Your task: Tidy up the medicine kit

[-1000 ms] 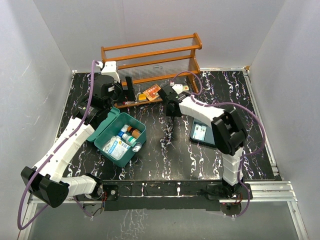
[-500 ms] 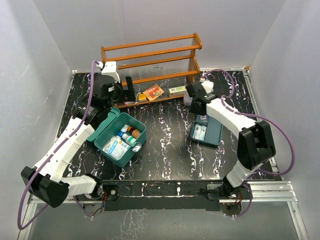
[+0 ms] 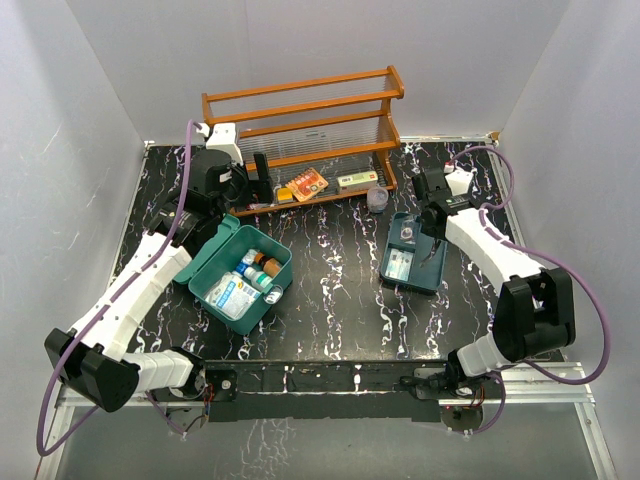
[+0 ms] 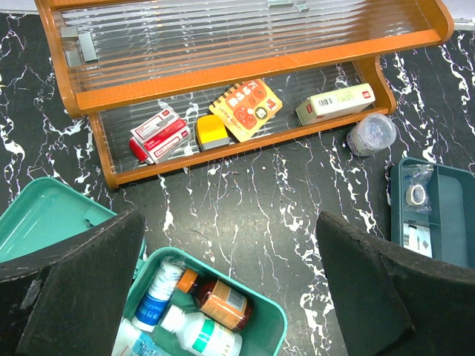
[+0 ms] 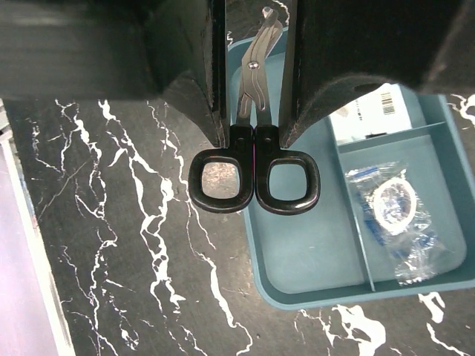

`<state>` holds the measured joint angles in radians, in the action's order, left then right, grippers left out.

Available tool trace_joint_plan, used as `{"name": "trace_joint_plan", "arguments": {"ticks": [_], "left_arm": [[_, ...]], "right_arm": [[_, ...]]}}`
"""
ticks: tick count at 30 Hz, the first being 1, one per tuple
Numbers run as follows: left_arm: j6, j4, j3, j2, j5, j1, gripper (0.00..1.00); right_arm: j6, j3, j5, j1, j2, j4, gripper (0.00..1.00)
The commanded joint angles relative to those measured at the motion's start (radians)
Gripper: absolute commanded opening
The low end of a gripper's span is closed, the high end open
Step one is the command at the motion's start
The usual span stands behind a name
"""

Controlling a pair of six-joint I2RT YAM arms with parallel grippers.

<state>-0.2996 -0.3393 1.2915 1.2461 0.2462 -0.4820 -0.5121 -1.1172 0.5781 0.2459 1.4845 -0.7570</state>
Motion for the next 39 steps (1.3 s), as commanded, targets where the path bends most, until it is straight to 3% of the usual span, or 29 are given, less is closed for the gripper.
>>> {"name": "trace_joint_plan", "arguments": {"ticks": [1, 7, 16, 31, 39], "left_arm": [[-0.004, 0.02, 0.001, -0.008, -0.007, -0.003, 0.99], [-0.004, 0.019, 0.002, -0.009, -0.004, -0.004, 0.99], [0.001, 0.02, 0.003, -0.013, -0.002, -0.004, 0.99], [0.002, 0.016, -0.002, -0.02, 0.003, -0.004, 0.99], [0.001, 0.016, -0.003, -0.02, 0.006, -0.004, 0.99]], "right_arm": [[0.088, -0.001, 0.068, -0.007, 0.037, 0.067, 0.16], [0.179, 0.014, -0.023, -0.007, 0.103, 0.138, 0.15], [0.168, 0.029, -0.112, -0.007, 0.162, 0.159, 0.16], [0.11, 0.022, -0.151, -0.007, 0.186, 0.114, 0.36], [0.07, 0.025, -0.182, -0.007, 0.121, 0.088, 0.38]]}}
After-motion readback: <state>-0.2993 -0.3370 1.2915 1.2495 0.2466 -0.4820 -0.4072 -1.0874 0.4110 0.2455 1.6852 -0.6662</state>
